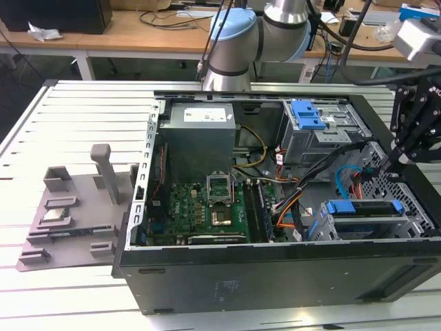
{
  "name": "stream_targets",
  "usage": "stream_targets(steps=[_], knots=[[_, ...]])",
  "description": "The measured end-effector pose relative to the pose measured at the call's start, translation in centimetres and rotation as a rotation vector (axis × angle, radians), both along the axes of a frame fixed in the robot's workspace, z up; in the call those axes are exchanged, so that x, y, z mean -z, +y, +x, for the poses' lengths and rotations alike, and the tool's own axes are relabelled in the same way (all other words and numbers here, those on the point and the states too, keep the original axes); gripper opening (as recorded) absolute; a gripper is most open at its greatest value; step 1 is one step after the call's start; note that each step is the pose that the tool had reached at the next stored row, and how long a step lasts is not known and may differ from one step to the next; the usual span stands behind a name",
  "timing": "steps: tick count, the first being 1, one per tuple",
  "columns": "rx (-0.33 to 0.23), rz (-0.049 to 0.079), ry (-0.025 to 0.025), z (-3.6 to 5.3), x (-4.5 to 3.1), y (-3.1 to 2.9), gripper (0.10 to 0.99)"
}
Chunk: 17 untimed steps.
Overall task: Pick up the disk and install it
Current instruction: 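Insert the first disk wire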
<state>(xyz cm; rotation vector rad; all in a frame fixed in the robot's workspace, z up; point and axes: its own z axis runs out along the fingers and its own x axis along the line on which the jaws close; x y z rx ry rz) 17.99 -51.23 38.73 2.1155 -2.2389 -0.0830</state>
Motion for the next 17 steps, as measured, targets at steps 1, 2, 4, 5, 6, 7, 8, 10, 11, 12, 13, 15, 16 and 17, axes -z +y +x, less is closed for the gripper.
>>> stream_targets(steps=[1,2,4,5,6,7,8,10,11,12,13,15,16,17], knots=[[0.000,0.000,0.0000,0.11,0.24,0.58,0.106],[0.000,0.000,0.0000,0.16,0.38,0.82,0.106],[0.000,0.000,0.0000,0.23,0.67,1.12,0.106],[0.000,0.000,0.0000,0.25,0.82,1.26,0.106],[0.000,-0.001,0.0000,0.28,0.98,1.47,0.106],[0.000,-0.001,0.0000,0.29,1.06,1.64,0.106],[0.000,-0.001,0.0000,0.29,1.17,1.93,0.106],[0.000,-0.001,0.0001,0.29,1.44,2.27,0.106],[0.000,-0.001,0.0000,0.29,1.55,2.28,0.106],[0.000,-0.003,0.0000,0.29,1.59,2.29,0.106],[0.000,-0.003,0.0000,0.29,1.58,2.29,0.106],[0.000,-0.003,0.0000,0.29,1.59,2.29,0.106],[0.000,-0.003,0.0000,0.30,1.59,2.29,0.169],[0.000,-0.003,0.0000,0.29,1.58,2.28,0.235]])
